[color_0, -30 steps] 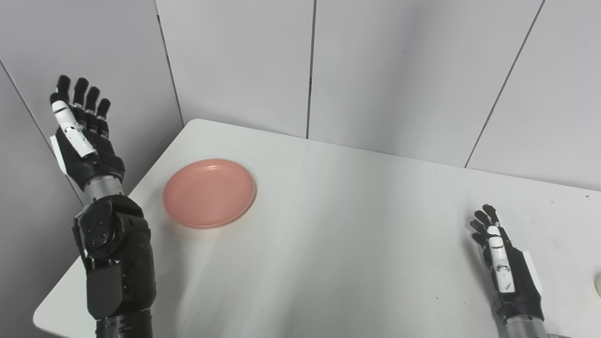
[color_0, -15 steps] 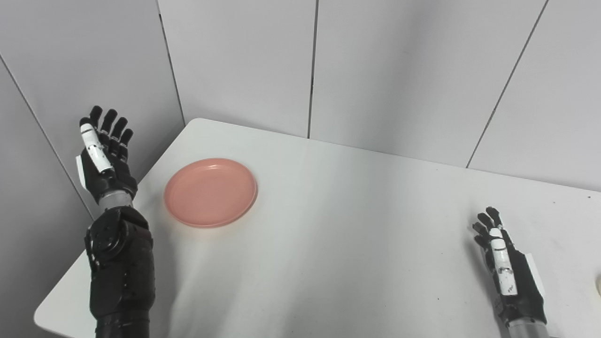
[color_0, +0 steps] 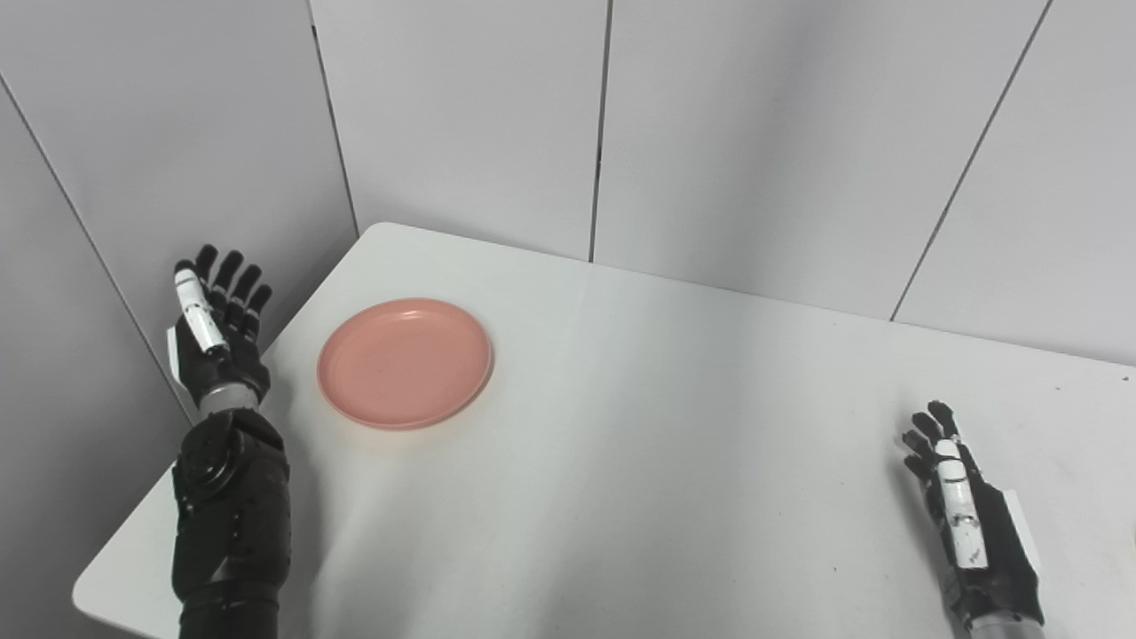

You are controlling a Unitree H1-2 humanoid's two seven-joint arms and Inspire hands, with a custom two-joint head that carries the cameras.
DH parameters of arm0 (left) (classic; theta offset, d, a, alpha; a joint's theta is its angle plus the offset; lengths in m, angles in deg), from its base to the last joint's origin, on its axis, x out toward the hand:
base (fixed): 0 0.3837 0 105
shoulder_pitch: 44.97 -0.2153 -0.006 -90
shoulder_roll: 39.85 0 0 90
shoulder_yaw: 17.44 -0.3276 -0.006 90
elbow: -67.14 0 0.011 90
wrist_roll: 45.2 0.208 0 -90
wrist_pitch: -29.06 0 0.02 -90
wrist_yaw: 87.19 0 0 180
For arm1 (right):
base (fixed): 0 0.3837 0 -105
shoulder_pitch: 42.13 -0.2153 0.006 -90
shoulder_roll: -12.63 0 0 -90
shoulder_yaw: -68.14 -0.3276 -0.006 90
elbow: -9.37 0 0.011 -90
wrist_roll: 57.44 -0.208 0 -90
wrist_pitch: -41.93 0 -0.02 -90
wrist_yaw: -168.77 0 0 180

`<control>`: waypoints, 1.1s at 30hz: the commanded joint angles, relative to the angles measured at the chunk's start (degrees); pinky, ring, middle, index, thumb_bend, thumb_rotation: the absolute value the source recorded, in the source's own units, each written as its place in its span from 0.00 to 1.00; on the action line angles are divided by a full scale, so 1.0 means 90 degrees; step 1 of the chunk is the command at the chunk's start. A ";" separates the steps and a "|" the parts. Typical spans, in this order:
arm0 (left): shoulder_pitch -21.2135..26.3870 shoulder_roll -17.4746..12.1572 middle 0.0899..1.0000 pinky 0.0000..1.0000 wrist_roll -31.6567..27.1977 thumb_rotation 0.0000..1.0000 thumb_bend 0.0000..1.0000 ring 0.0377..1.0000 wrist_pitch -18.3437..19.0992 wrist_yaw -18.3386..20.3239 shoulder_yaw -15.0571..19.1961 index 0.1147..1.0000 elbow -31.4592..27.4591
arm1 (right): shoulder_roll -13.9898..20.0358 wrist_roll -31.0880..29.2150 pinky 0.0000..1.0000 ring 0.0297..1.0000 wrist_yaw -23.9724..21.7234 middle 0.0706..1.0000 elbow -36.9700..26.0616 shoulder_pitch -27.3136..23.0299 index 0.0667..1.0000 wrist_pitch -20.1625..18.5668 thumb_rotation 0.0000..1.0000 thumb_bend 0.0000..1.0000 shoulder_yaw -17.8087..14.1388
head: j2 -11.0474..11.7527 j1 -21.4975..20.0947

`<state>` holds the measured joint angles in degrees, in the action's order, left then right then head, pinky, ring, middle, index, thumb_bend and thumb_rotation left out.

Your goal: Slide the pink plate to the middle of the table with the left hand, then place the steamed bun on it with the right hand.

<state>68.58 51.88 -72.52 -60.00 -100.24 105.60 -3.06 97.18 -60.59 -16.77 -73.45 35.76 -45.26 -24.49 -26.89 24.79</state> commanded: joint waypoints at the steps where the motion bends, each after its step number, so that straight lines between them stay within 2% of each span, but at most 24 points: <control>1: 0.0267 -0.0240 0.83 0.84 -0.0034 1.00 0.39 0.82 -0.0300 0.0059 0.0068 0.83 0.0017 | -0.0016 -0.0022 0.95 0.93 0.0015 0.94 -0.0015 0.0103 0.96 -0.0045 1.00 0.15 -0.0025 | -0.0001 -0.0001; 12: 0.0275 -0.0305 0.85 0.84 -0.0088 1.00 0.37 0.82 -0.0203 0.0252 -0.0044 0.84 0.0571 | -0.0022 -0.0008 0.94 0.92 0.0017 0.94 0.0011 0.0087 0.96 -0.0016 1.00 0.14 -0.0013 | 0.0006 -0.0010; 17: 0.0278 -0.0286 0.83 0.83 0.0007 1.00 0.37 0.81 -0.0104 0.0226 -0.0206 0.83 0.0761 | -0.0022 0.0020 0.95 0.93 0.0030 0.94 0.0000 0.0082 0.96 -0.0055 1.00 0.14 -0.0006 | 0.0006 -0.0009; 22: 0.0373 -0.0261 0.80 0.79 0.0005 1.00 0.36 0.78 -0.0155 0.0276 -0.0269 0.80 0.1107 | -0.0020 -0.0026 0.95 0.93 0.0000 0.94 0.0042 0.0072 0.96 0.0004 1.00 0.14 -0.0020 | -0.0008 0.0001; 27: 0.0403 -0.0190 0.78 0.76 0.0131 1.00 0.36 0.77 -0.0154 0.0307 -0.0463 0.78 0.1286 | -0.0021 -0.0014 0.96 0.93 0.0020 0.95 0.0064 0.0058 0.97 -0.0053 1.00 0.14 -0.0025 | -0.0023 -0.0004; 33: 0.0425 -0.0110 0.79 0.79 0.0288 0.99 0.37 0.78 -0.0146 0.0378 -0.0733 0.78 0.1394 | -0.0033 0.0008 0.95 0.93 0.0039 0.94 0.0053 0.0057 0.96 -0.0077 1.00 0.15 -0.0017 | -0.0039 -0.0021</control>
<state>72.32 49.98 -70.40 -62.28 -97.55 99.46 8.02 97.17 -60.52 -16.73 -73.33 35.75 -45.39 -24.52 -27.25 24.61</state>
